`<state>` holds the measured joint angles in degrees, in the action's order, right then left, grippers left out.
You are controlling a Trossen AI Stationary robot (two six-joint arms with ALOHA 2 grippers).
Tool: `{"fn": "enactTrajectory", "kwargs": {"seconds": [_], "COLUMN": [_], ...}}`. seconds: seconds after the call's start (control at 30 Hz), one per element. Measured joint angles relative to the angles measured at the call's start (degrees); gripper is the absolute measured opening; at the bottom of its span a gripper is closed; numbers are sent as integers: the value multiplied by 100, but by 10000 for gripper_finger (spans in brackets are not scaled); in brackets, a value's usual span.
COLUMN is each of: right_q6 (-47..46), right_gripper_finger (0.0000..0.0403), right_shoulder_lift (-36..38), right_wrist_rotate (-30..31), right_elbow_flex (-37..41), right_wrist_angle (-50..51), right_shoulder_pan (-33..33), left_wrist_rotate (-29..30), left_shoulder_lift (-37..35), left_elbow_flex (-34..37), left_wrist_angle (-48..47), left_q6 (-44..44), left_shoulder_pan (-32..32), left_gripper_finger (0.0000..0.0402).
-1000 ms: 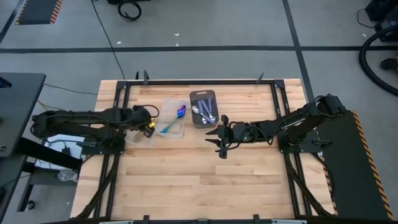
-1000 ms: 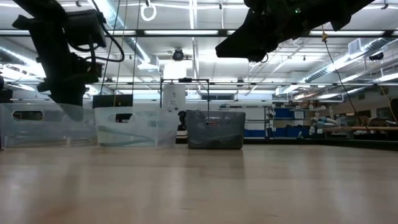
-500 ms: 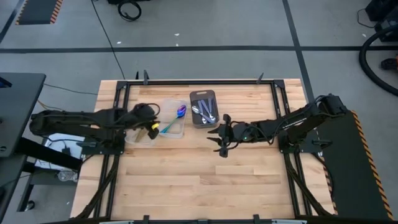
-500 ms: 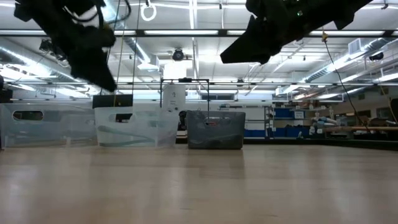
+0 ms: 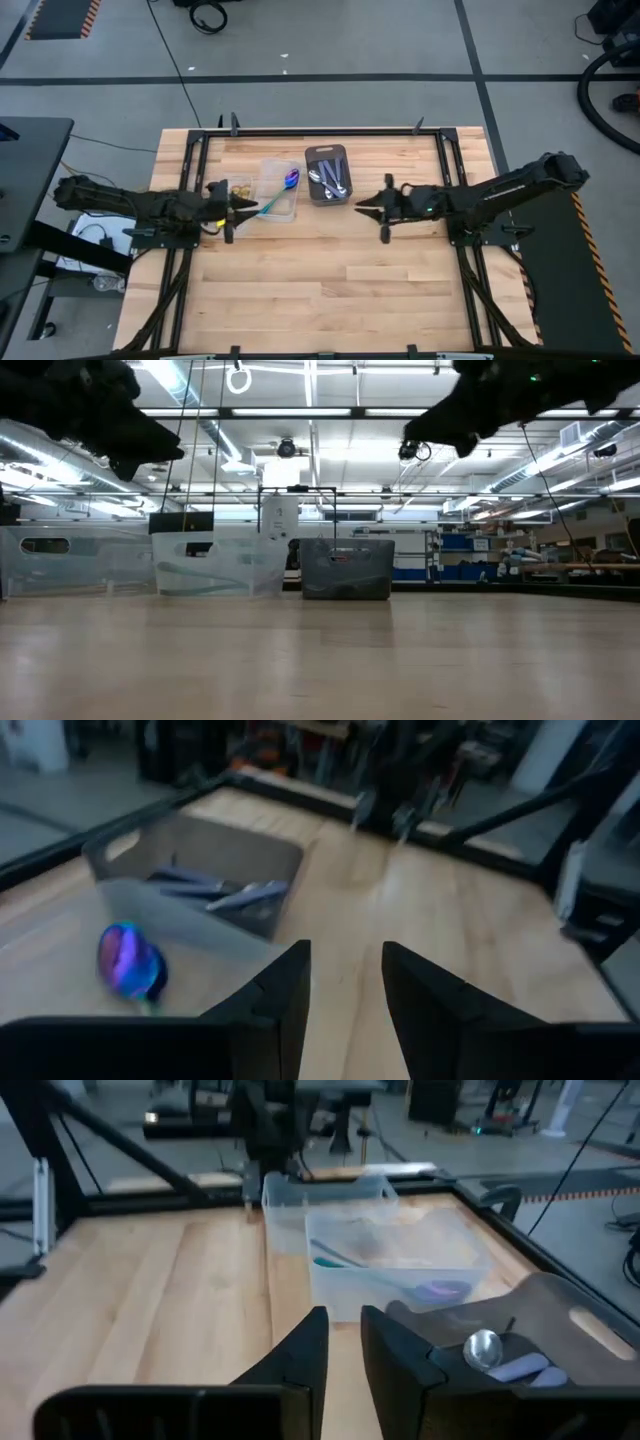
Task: Sort silverware by color (type)
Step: Return to Home Position
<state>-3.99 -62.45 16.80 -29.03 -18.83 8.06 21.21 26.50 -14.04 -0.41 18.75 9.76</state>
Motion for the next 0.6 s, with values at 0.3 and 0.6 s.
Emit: {"fn": "enactTrajectory", "kwargs": {"seconds": [0.3,0.6], "right_q6": [-205,-380], "right_gripper_finger": [66,64], "right_shoulder_lift": [1546,2885], "right_wrist_rotate": [-199,-465], "right_elbow_flex": [1030,1694], "right_wrist_angle": [-277,-110], "right_shoulder_pan": [-288,-604], "left_wrist_rotate": [-3,-69], "left_shoulder_lift": [-814,-1236], "left_elbow_flex": [888,1083], "left_wrist_angle": [1258,1159], "left_q6": [-490,-549], "left_shoulder_pan": [139,139], "left_gripper_finger": [132,132]}}
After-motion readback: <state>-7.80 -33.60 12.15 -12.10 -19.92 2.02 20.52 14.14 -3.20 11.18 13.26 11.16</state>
